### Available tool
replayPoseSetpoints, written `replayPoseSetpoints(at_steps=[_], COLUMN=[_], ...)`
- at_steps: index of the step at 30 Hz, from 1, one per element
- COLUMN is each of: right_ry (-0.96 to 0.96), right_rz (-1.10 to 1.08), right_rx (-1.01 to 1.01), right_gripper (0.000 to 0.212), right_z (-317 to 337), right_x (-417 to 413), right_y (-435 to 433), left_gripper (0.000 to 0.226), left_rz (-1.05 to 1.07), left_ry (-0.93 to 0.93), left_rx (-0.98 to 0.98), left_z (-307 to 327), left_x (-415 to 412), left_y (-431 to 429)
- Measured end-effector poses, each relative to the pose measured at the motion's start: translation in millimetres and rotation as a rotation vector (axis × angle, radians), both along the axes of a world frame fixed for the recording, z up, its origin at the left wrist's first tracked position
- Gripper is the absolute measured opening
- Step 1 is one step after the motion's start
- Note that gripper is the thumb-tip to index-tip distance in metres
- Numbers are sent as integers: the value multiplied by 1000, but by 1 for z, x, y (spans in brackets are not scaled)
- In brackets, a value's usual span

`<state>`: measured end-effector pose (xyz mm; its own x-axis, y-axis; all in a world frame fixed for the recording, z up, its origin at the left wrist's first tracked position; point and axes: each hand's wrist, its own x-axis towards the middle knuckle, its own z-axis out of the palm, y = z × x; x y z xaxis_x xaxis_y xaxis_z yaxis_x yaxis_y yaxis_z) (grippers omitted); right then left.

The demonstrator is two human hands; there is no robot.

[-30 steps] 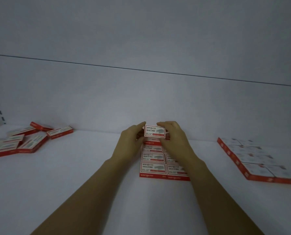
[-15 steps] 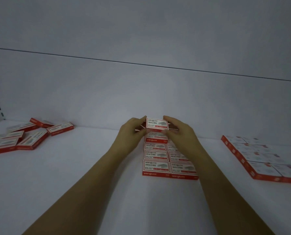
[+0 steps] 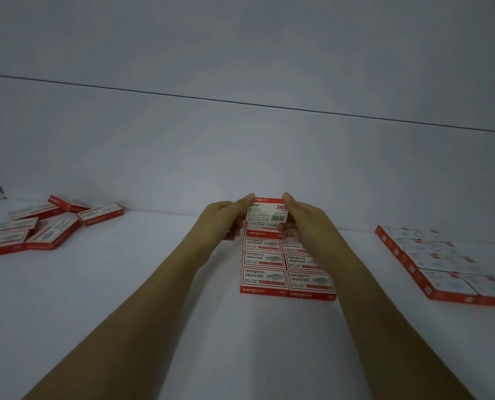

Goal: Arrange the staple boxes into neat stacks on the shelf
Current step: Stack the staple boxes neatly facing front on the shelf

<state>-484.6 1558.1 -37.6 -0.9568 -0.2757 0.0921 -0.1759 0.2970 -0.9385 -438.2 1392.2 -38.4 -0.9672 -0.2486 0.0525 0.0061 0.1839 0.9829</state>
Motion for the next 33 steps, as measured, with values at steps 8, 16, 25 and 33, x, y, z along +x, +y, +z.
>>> replayPoseSetpoints(at_steps=[8, 16, 25, 33], right_ry=[-35, 5, -34, 228], right_rz=[18, 78, 155, 146], right_rx=[-191, -267, -310, -137], right_gripper=[48, 58, 52, 50], right_z=[1, 6, 7, 15], right_x=[-2, 5, 8, 17], right_y=[0, 1, 5, -2], left_gripper=[48, 23, 11, 35], left_rz=[-129, -79, -38, -84], left_ry=[46, 134, 203, 221], left_rx=[70, 21, -65, -120], left_z=[0, 1, 0, -1], left_x=[3, 7, 4, 3], left_y=[-4, -7, -11, -11])
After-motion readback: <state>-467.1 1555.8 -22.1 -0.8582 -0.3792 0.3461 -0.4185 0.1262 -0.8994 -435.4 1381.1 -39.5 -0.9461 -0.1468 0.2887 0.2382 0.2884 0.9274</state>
